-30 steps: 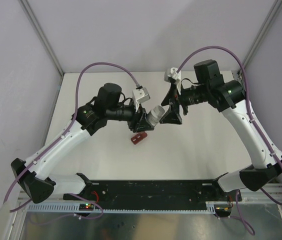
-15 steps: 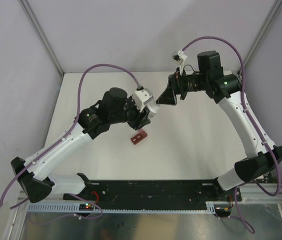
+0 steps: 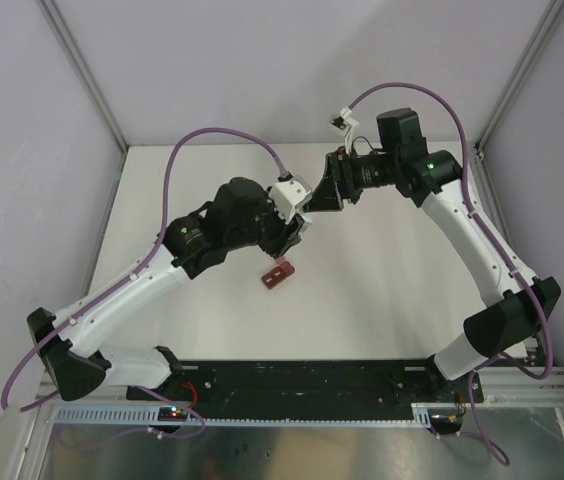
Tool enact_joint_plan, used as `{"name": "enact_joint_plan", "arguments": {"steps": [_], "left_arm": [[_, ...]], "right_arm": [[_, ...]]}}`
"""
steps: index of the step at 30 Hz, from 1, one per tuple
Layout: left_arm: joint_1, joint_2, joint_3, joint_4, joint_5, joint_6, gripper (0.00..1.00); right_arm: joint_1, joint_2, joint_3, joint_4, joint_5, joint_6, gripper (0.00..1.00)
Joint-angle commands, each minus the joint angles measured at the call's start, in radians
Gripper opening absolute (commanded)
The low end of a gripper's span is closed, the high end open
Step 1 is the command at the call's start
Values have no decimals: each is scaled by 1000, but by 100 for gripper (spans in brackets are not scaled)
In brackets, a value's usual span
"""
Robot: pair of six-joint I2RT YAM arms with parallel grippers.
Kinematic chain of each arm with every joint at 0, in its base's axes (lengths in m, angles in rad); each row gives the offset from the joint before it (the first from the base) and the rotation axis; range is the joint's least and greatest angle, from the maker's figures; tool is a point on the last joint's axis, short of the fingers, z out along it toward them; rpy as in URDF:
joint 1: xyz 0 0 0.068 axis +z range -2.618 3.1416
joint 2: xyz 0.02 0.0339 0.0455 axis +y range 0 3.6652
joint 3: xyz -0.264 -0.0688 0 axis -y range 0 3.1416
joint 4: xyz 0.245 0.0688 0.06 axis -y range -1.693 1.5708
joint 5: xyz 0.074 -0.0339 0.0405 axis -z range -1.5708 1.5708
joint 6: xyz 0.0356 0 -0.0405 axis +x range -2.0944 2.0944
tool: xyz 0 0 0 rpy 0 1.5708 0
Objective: Sort the pills into containers
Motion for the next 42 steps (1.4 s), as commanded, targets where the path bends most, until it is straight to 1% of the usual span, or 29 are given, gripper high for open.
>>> {"name": "enact_joint_plan", "arguments": {"steps": [1,4,8,12,14,16,19,21,24,30,33,35,36,38,40,41,42], "left_arm": [[-9,-4,49,26,-32,21,0],[-10,-3,51,25,-31,19,0],[-10,-4,51,25,-26,21,0],[-9,-12,40,25,31,28,0],[-5,-20,31,20,104,35,0],[11,-28,27,10,220,41,0],[46,-39,26,-7,429,40,0],[60,-46,28,-19,543,43,0],[73,-53,36,-42,673,46,0],[76,-48,43,-63,871,33,0],[76,-41,44,-64,933,21,0],[76,-37,46,-64,948,15,0],[75,-38,48,-64,944,15,0],[76,-40,48,-65,922,13,0],[76,-44,51,-65,883,14,0],[76,-46,52,-65,864,15,0],[76,-48,53,-66,839,19,0]], "right_arm": [[11,10,-7,40,-25,16,62],[14,12,-15,44,-32,15,55],[15,11,-20,44,-38,8,44],[14,3,-7,27,-64,-29,26],[15,-2,12,0,-85,-94,16],[15,-11,34,-45,-110,-180,10],[21,-50,35,-86,-148,-305,7],[31,-80,35,-121,-152,-404,6],[53,-122,46,-189,-147,-560,5],[138,-163,91,-318,-67,-806,5],[190,-175,102,-363,20,-887,8],[224,-182,102,-384,78,-929,11],[239,-184,103,-393,102,-941,14],[255,-187,103,-401,136,-946,25],[260,-188,108,-402,152,-932,38],[261,-190,111,-402,156,-921,48],[262,-191,113,-397,159,-912,55]]}}
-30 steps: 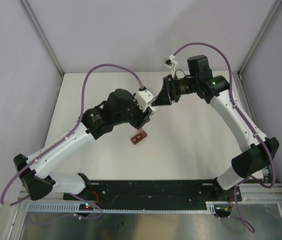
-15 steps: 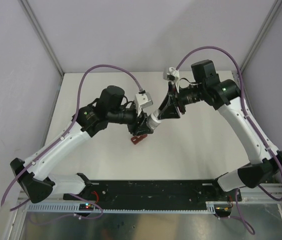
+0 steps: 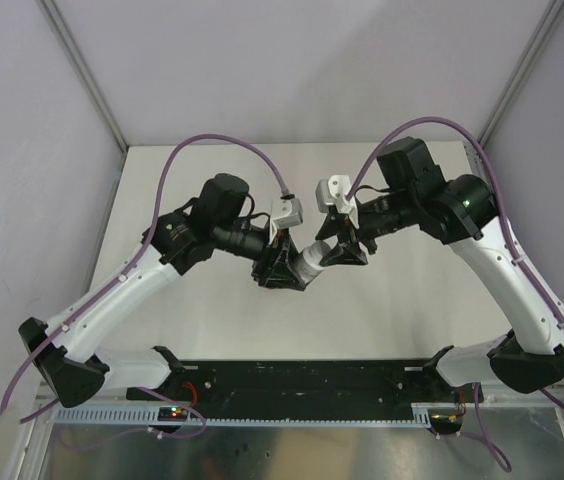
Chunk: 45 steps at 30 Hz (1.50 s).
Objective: Sort the pills into containers
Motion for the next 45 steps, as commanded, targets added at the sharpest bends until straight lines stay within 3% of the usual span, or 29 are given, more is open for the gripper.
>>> {"name": "enact_joint_plan", "arguments": {"steps": [1,7,10,17,24,34,45], "left_arm": [[-7,-17,52,56,0,-20,0],[-7,-21,65,49,-155,6,0],[-7,-20,75,48,-235,24,0],[-17,-18,97,48,-437,47,0],[-72,-1,111,50,-672,52,0],[-108,23,117,81,-891,44,0],[-123,29,117,86,-934,51,0]], "right_arm": [[13,0,32,36,105,-41,60],[-13,-16,36,88,77,65,76],[-59,-13,56,119,32,135,80],[-198,48,108,238,-103,438,81],[-245,113,74,387,-136,722,80],[-253,183,2,452,-169,847,84],[-221,226,-35,448,-148,840,76]]}}
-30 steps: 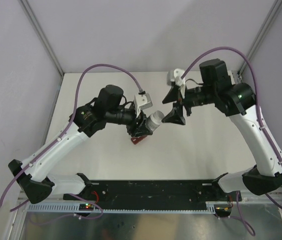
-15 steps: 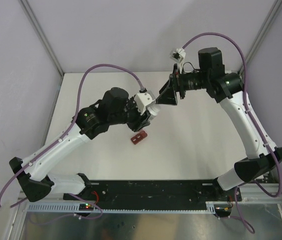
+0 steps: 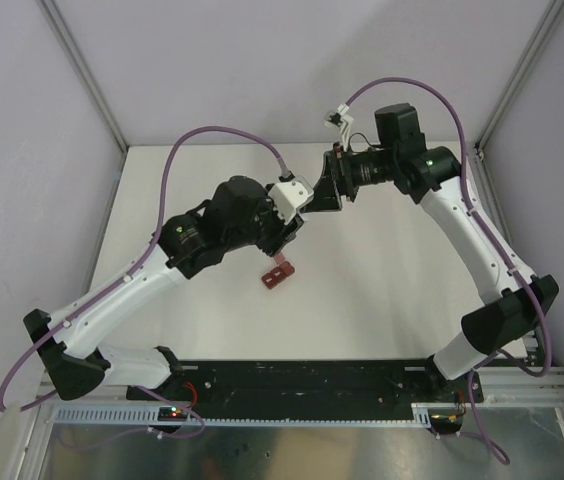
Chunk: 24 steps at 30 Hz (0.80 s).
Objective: Sort the pills into containers
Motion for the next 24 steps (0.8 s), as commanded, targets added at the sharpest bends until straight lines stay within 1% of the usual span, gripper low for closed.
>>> {"name": "enact_joint_plan", "arguments": {"steps": [1,3,10,13,16,19,24], "left_arm": [[-11,-6,54,43,-33,21,0],[-13,-6,54,43,-34,21,0],[-14,-13,41,41,-16,26,0],[-13,-25,28,41,17,27,0],[4,-36,13,40,132,21,0],[52,-50,-2,39,304,8,0],[111,-74,-24,27,591,18,0]], "right_arm": [[14,18,-2,30,-12,13,74],[16,23,-2,31,-15,12,67],[19,23,6,15,-18,-17,33],[17,16,26,-14,-21,-69,23],[17,6,52,-54,-24,-135,14],[21,-6,78,-114,-46,-238,8],[55,-61,84,-194,-45,-474,6]]}}
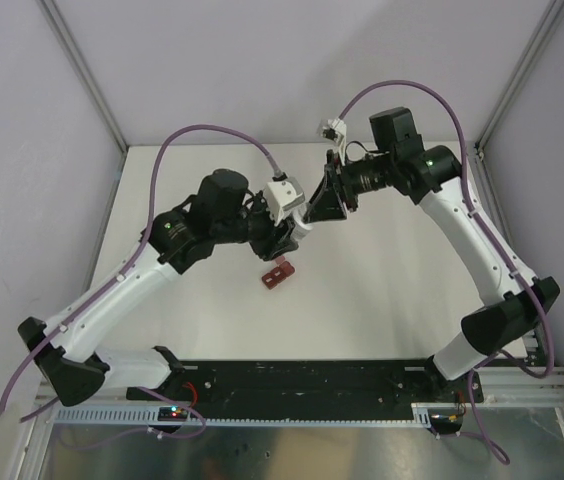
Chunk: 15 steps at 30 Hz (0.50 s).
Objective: Sort the pills into containers
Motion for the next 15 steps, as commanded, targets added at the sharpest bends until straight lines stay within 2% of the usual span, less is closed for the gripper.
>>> {"name": "enact_joint_plan", "arguments": {"steps": [1,7,9,12,15], "left_arm": [[30,-55,-8,20,362,16,0],[34,-52,-18,-15,617,38,0],[36,-48,-24,-27,681,58,0],[35,-44,-32,-37,720,72,0],[36,-42,-37,-40,709,80,0]], "right_arm": [[40,-89,46,-91,-9,-275,6],[106,-152,44,-173,12,-495,9],[144,-170,43,-200,61,-564,10],[197,-191,39,-238,137,-637,12],[220,-200,40,-263,176,-652,18]]}}
